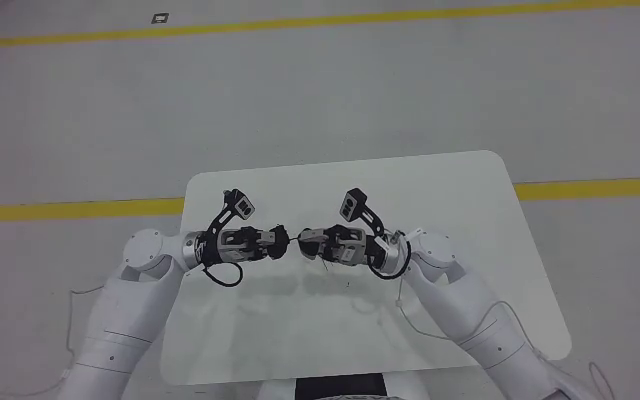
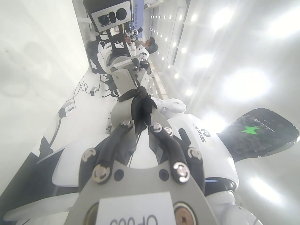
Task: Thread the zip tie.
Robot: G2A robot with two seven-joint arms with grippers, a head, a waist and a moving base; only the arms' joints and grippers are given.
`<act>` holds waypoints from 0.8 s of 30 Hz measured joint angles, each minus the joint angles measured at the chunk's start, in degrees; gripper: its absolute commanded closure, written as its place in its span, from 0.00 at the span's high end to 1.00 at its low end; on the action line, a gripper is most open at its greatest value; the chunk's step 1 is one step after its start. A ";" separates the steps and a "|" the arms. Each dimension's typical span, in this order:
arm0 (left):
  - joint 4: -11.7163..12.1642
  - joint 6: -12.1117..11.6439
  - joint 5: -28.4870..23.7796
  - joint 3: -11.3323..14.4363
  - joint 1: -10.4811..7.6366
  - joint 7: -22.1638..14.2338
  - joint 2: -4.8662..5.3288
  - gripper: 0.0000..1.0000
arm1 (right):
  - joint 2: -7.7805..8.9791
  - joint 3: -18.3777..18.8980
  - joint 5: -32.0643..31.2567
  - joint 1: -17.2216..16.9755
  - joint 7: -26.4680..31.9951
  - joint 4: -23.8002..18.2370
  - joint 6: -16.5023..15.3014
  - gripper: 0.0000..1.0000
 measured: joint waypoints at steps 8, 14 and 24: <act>0.00 0.00 0.00 0.00 0.00 0.00 0.00 0.00 | 0.14 -0.03 -0.20 -0.22 0.02 -0.47 0.06 0.12; 0.00 0.00 0.00 0.00 0.00 0.00 0.00 0.00 | 0.25 0.06 -0.16 -0.63 -0.22 -0.95 0.01 0.13; 0.00 0.00 0.00 0.00 0.00 0.00 0.00 0.00 | 0.44 0.17 -0.21 -1.07 -0.43 -1.57 0.06 0.12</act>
